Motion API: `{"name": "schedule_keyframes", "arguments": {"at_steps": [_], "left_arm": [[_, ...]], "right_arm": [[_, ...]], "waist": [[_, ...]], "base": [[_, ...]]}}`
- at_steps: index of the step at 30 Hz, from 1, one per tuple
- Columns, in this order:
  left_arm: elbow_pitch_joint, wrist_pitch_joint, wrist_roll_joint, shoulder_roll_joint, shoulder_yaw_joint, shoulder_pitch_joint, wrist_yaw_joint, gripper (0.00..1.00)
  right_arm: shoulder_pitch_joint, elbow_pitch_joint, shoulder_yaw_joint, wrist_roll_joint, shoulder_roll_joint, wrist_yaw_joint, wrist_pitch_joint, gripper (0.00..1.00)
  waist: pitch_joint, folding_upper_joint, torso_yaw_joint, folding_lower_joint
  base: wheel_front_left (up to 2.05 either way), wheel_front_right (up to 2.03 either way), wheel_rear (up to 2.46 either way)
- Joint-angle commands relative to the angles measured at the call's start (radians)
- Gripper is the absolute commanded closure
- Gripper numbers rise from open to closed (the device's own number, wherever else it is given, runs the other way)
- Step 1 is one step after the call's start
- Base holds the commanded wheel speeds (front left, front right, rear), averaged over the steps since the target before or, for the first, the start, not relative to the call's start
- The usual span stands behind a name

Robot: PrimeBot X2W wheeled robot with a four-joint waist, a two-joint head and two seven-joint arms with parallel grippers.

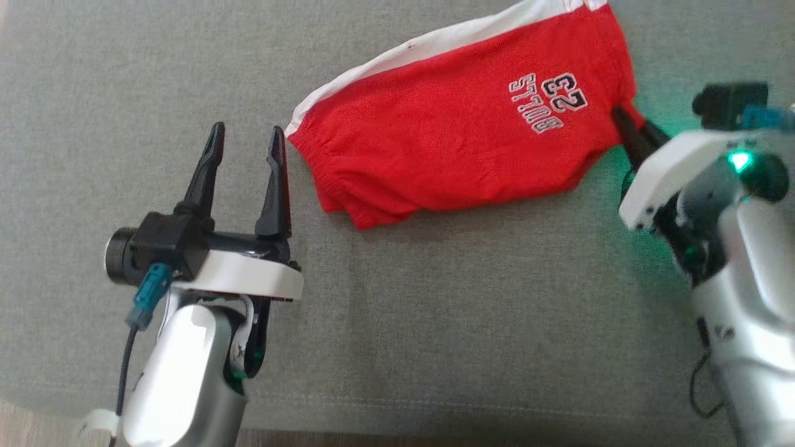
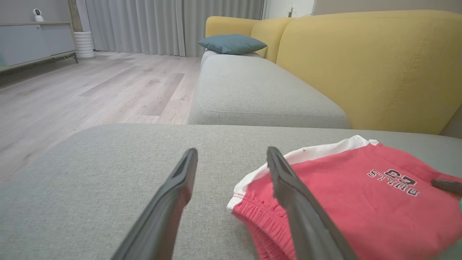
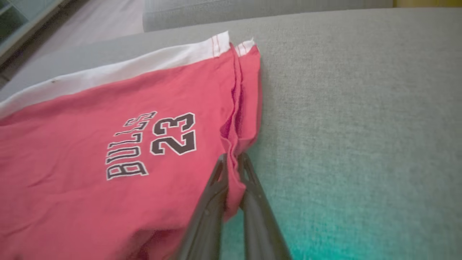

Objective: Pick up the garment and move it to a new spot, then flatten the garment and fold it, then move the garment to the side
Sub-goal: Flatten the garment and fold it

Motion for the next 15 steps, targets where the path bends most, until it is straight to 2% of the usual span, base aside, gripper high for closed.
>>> {"name": "schedule_keyframes", "arguments": {"at_steps": [1, 7, 15], "left_arm": [[-0.030, -0.005, 0.007, 0.009, 0.037, 0.002, -0.005, 0.00], [-0.015, -0.005, 0.016, 0.011, 0.040, 0.035, -0.017, 0.00], [0.006, -0.005, 0.011, 0.009, 0.032, 0.086, -0.020, 0.00]], "right_arm": [[0.031, -0.039, 0.008, 0.002, 0.007, -0.001, -0.015, 1.00], [0.210, -0.138, -0.068, 0.003, 0.053, -0.001, -0.075, 1.00], [0.395, -0.212, -0.191, -0.010, 0.102, -0.001, -0.069, 1.00]], "waist": [[-0.013, -0.0001, -0.008, 0.0000], [-0.070, -0.0001, -0.034, 0.0000], [-0.131, -0.0001, -0.058, 0.0000]], "base": [[0.00, 0.00, 0.00], [0.00, 0.00, 0.00], [0.00, 0.00, 0.00]]}}
